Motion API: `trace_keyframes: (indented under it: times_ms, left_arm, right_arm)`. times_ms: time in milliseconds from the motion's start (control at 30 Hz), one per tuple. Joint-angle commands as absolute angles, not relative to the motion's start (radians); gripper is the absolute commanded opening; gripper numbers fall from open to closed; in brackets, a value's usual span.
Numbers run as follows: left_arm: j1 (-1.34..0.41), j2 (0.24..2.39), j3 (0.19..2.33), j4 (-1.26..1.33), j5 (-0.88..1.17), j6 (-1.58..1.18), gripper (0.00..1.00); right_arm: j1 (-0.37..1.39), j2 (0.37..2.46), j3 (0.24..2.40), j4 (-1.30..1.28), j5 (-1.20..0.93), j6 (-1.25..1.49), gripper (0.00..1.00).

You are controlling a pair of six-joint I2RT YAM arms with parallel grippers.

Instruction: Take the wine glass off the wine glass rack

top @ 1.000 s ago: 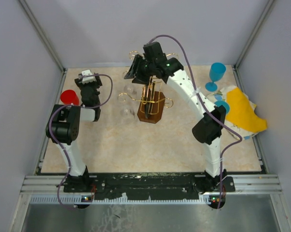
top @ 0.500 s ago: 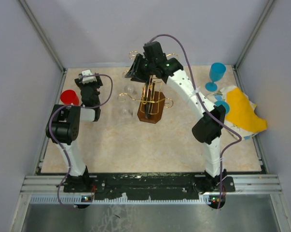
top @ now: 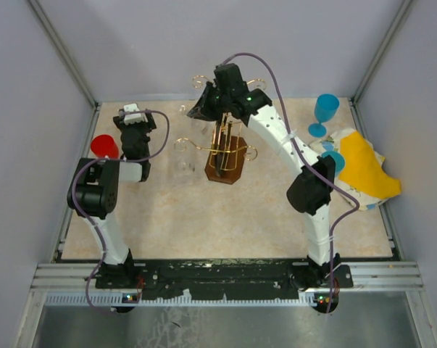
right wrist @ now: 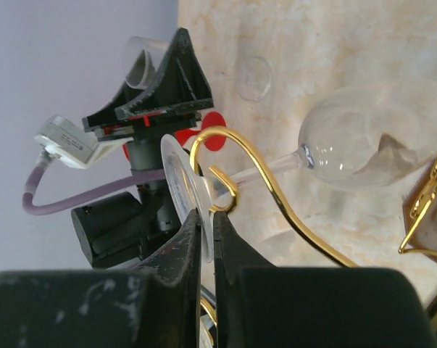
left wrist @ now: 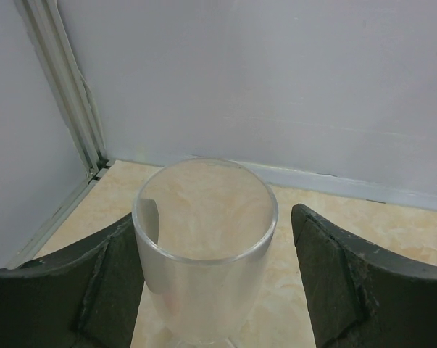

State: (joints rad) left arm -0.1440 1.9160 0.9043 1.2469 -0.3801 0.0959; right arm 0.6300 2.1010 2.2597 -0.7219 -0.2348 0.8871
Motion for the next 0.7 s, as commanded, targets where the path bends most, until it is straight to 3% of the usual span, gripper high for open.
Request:
trace_keyframes:
  times_ms: [0, 667]
  left_arm:
    - [-0.144, 1.871, 0.92, 1.234, -0.347, 0.064, 0.82]
    - [-0.144, 1.837, 0.94, 1.171, -0.312, 0.049, 0.85]
  right_arm:
    - [0.63, 2.072, 2.231, -0.6, -0.243, 0.882, 0.03]
    - [0.577, 2.031, 2.103, -0.385, -0.404, 0.996, 0.0]
